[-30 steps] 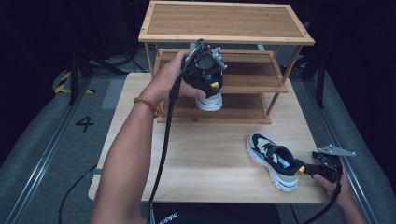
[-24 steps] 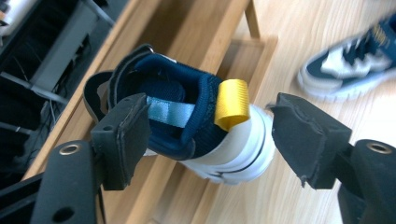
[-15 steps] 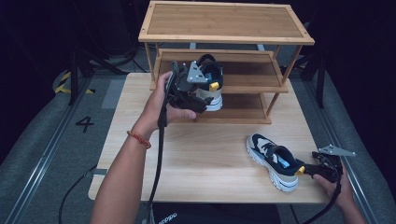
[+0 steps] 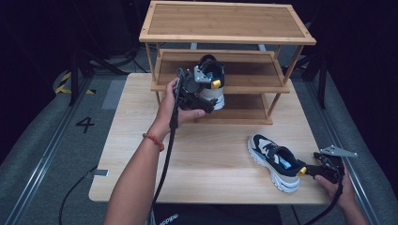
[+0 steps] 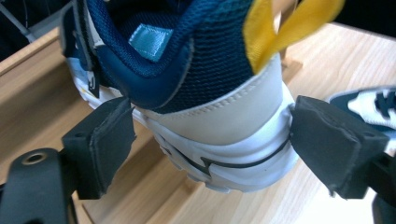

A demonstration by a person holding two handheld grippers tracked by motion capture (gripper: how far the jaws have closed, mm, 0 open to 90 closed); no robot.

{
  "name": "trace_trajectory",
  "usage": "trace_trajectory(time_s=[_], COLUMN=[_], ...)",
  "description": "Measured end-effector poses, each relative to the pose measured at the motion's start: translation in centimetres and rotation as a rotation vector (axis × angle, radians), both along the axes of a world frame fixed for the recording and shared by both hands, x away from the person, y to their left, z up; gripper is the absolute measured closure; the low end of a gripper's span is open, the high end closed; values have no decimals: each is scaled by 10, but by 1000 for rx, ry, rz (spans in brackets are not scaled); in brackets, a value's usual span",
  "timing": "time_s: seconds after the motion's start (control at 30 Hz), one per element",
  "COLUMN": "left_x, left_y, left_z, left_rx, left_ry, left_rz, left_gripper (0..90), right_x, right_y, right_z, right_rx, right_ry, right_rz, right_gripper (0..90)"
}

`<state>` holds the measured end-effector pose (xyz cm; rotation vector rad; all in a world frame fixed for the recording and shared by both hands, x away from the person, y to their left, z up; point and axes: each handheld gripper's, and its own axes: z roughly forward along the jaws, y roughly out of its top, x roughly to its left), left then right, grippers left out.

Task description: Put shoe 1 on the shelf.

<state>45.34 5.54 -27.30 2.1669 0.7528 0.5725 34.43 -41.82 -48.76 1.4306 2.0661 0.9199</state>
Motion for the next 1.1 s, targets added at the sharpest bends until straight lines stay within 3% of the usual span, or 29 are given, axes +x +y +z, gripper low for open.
trace_trajectory(time_s=[0.2,0.43,0.5,0.6,0.77,0.97,1.1], left_x=[12,11,12,17,27,36,45], left_y=[-1,0,-1,-2,-14,-15,-13], left_z=[10,9,8,13,19,16,14], left_rx=[-30,-52,-86,-102,-60,-82,-72], left_ry=[1,-35,-30,-42,-58,-70,-86], left_rz=[-9,30,43,70,79,88,131], left_gripper=[156,223,222,215,201,208,252], right_x=[0,0,0,0,0,0,0], right_y=[0,0,0,0,0,0,0], right_z=[0,0,0,0,0,0,0], right_rx=[1,0,1,0,1,1,1], right_ry=[0,0,1,0,0,0,1], right_rz=[-1,-1,0,-1,-1,-1,-1], right_gripper=[180,180,180,180,180,180,181])
